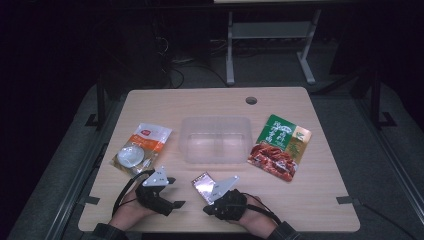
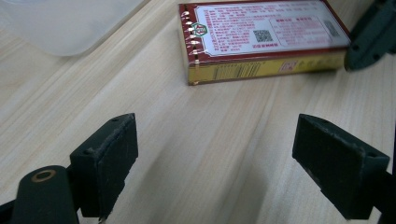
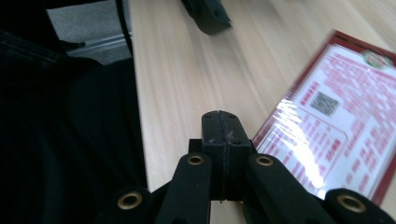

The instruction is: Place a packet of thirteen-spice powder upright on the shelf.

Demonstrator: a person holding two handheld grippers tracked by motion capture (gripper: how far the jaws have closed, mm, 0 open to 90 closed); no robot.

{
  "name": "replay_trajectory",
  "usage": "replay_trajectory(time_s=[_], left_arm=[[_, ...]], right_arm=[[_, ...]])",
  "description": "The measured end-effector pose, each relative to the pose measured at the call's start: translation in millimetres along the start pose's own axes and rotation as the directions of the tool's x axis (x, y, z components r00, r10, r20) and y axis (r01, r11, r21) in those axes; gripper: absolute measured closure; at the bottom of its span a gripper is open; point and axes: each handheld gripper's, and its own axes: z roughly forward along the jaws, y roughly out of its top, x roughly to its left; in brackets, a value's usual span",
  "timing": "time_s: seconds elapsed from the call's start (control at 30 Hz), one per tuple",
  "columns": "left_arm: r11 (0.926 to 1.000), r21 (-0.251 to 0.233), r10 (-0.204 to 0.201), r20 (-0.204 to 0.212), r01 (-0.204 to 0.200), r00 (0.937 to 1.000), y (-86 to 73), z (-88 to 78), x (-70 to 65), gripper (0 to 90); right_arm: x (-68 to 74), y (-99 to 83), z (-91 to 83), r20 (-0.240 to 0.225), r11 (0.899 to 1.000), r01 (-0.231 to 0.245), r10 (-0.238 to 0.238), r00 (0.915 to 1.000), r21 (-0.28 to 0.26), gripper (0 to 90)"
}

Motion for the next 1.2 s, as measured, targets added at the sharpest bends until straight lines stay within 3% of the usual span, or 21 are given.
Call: replay_trajectory(time_s=[0.13,0.23,0.33,0.47,0.67,0.9,1.03,1.07,1.2], left_arm=[[1.0,-0.003,-0.001,0.0,0.001,1.0,0.3,0.6,-0.6,13.8],[1.0,-0.004,-0.001,0.002,0.001,1.0,0.3,0.7,-0.6,13.8],[1.0,-0.001,0.001,0.003,-0.001,1.0,0.3,0.8,-0.5,13.8],[1.0,-0.002,0.0,0.008,0.0,1.0,0.3,1.5,-1.1,13.8],[1.0,0.0,0.008,0.012,-0.008,0.9999,0.9,2.5,-2.3,13.8],[0.9999,-0.013,0.011,0.027,-0.01,0.9996,2.4,5.4,-5.1,13.6],[0.9997,-0.021,0.01,0.027,-0.01,0.9996,4.2,6.3,-6.4,12.9],[0.9998,-0.02,0.01,0.024,-0.01,0.9997,6.1,8.1,-6.4,12.9],[0.9994,-0.027,0.021,0.009,-0.021,0.9997,11.4,11.0,-5.8,12.2]], right_arm=[[-7.2,-6.7,-7.4,0.032,1.0,-0.013,0.012,0.9994,0.01,89.9],[-13.7,-11.4,-13.9,0.053,0.998,-0.057,0.056,0.997,0.013,89.9],[-20.4,-14.9,-17.6,0.071,0.998,-0.061,0.06,0.9957,0.016,89.9],[-35.3,-21.8,-29.5,0.11,0.993,-0.12,0.118,0.9869,0.008,89.9],[-53.2,-27.8,-38.4,0.157,0.988,-0.157,0.156,0.9753,-0.004,89.9],[-69.1,-30.3,-41.1,0.19,0.984,-0.179,0.177,0.9657,-0.005,89.9],[-67.9,-31.6,-45.0,0.184,0.983,-0.183,0.184,0.9656,-0.022,89.4],[-65.8,-32.7,-49.8,0.169,0.983,-0.183,0.186,0.9678,-0.035,81.5],[-65.4,-38.0,-57.0,0.159,0.983,-0.177,0.182,0.9703,-0.044,70.8]])
